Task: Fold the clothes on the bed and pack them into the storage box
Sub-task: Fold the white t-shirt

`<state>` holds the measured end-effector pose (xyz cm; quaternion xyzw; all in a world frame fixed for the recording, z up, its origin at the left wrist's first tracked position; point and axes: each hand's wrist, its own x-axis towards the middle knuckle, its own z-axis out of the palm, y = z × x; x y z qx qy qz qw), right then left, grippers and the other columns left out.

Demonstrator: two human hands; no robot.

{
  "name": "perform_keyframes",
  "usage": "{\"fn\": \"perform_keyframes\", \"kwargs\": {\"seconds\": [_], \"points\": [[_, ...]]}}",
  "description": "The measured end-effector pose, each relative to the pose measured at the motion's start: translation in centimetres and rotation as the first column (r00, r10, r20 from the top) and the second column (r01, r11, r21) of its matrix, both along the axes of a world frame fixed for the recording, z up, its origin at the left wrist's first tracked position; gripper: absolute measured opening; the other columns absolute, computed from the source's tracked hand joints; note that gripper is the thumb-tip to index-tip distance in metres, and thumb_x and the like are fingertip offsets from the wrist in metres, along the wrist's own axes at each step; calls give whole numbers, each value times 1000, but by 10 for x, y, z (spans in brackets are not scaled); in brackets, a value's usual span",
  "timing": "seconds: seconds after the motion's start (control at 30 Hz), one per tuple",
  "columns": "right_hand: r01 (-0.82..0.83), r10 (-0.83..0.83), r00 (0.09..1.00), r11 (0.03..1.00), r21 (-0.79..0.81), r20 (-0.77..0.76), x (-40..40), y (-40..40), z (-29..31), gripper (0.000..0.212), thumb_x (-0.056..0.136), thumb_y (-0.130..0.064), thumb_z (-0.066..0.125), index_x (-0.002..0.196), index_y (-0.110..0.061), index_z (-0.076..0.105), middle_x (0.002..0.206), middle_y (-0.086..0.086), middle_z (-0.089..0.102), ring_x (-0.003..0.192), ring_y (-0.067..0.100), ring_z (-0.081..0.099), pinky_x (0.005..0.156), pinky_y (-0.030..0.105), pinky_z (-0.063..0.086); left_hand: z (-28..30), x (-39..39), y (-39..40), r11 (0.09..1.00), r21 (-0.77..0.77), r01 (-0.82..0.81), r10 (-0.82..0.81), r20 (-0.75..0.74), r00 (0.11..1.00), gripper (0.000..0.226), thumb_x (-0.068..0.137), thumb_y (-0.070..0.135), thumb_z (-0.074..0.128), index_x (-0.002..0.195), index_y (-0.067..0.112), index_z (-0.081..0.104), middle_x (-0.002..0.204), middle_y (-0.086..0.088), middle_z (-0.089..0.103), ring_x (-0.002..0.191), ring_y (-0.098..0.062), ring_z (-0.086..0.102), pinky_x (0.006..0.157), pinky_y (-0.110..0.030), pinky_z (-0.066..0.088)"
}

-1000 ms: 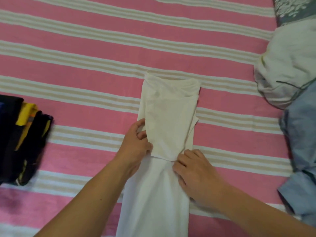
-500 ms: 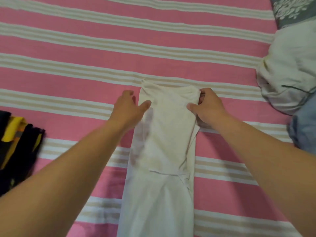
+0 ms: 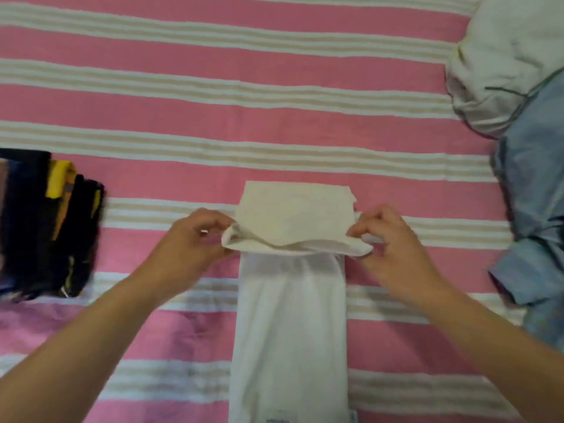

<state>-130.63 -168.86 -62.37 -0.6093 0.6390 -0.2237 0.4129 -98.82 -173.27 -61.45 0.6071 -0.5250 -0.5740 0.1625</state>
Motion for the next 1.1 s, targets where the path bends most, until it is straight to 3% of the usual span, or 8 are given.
{"fn": "perform_keyframes", "kwargs": {"seconds": [0.13, 0.3, 0.43, 0.6, 0.77, 0.87, 0.97, 1.1], "points": [[-231, 214, 928, 973, -20, -304, -14, 52, -33, 42, 80, 9, 73, 108, -23, 73, 105, -13, 54, 100, 7, 45, 93, 3, 30, -37, 31, 35, 842, -170, 512, -392, 458, 798, 50, 88, 9, 72, 117, 49, 66, 117, 16, 51, 113, -15, 47, 102, -45, 46], [-117, 41, 931, 975, -190, -363, 8, 13, -12, 40, 93, -2, 56, 131, -11, 60, 137, 6, 48, 128, 23, 41, 107, 24, 31, -26, 4, 0, 660, -456, 597, -313, 555, 771, 47, 97, 40, 46, 140, 26, 58, 149, -7, 46, 138, -33, 39, 112, -59, 34], [-270, 226, 755, 963, 23, -615, 51, -34, -55, 63, 105, -43, 22, 159, -12, 13, 168, 10, 7, 154, 30, 3, 125, 46, 6, -64, -58, -29, 467, -290, 835, -430, 751, 501, 68, 102, 60, 11, 163, 29, 11, 170, -4, 5, 157, -28, -3, 125, -47, 3], [-321, 298, 589, 939, 121, -751, 46, -40, -93, 69, 104, -54, 12, 160, -17, -2, 168, 5, -9, 154, 27, -10, 125, 49, -3, -99, -84, -27, 532, -104, 840, -399, 845, 357, 69, 98, 64, -6, 159, 33, -15, 169, -2, -16, 155, -26, -18, 126, -47, -6], [-362, 254, 552, 931, 45, -794, 71, 28, -45, 66, 105, -42, 31, 160, -14, 8, 168, 8, -3, 154, 33, -8, 124, 53, 2, -70, -79, 50, 498, -176, 849, -387, 831, 399, 71, 104, 56, 4, 162, 16, -4, 169, -9, -10, 155, -30, -16, 126, -50, -3], [-578, 501, 583, 809, 106, -639, 77, 173, -31, 69, 103, -45, 36, 159, -8, 20, 167, 11, 9, 155, 31, 1, 124, 52, 14, -61, -24, 188, 333, -217, 918, -591, 711, 382, 77, 103, 59, 24, 162, 12, 9, 169, -15, 2, 156, -34, -8, 125, -54, 6], [-687, 706, 457, 667, 289, -542, 64, 299, -31, 83, 99, -65, 35, 160, -11, 16, 167, 12, 6, 155, 31, -2, 121, 50, 10, -60, 31, 306, 258, -183, 949, -673, 670, 312, 82, 100, 62, 41, 162, 15, 16, 169, -13, 8, 157, -32, 0, 125, -51, 7], [-639, 663, 515, 719, 272, -544, 64, 334, -35, 75, 101, -59, 19, 158, -10, 23, 167, 11, 11, 154, 32, 7, 119, 50, 13, -67, 46, 351, 306, -235, 922, -617, 689, 380, 75, 97, 29, 66, 160, 14, 27, 165, -10, 25, 155, -29, 19, 126, -46, 15]]}}
